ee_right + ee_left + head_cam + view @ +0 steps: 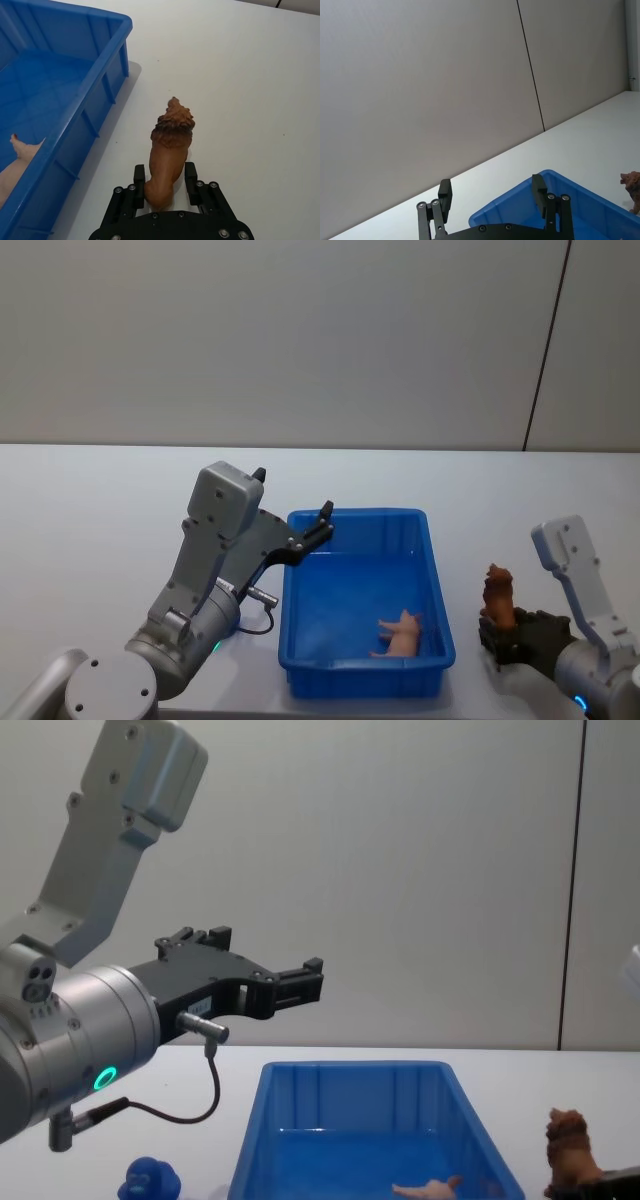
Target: Pick up the two dolls from the table and place them into the box.
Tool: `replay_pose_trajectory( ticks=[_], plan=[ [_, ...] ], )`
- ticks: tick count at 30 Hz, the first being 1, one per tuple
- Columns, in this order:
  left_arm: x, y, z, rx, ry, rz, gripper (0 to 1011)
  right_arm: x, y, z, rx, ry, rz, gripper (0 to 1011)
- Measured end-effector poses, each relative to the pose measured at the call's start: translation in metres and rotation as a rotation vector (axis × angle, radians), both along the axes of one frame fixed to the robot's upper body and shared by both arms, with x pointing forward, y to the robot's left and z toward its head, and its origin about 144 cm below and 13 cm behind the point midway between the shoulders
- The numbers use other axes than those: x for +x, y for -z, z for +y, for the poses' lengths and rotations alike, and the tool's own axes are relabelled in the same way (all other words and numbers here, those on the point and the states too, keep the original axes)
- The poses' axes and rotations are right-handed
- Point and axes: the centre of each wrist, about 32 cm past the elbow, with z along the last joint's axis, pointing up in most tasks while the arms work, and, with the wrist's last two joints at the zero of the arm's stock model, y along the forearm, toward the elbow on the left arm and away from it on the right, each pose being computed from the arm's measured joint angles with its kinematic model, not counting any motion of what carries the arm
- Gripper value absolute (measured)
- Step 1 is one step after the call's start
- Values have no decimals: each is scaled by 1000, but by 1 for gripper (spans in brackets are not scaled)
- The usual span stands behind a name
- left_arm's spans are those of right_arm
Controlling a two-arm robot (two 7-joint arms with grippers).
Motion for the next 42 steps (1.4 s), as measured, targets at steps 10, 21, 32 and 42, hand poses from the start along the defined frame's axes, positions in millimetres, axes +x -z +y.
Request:
replay_pose_trajectory(
  ticks=[10,21,32,42],
  plan=[
    [0,0,0,0,0,0,1002,0,-4,2,18,14,-53,299],
    [0,0,0,0,0,0,1001,-2,-24,7,75,-3,-178,299],
    [0,0,0,0,0,0,1002,1,-54,23,143,-95,-263,299],
    [0,0,0,0,0,0,1001,4,-59,46,124,-163,-236,329]
  ],
)
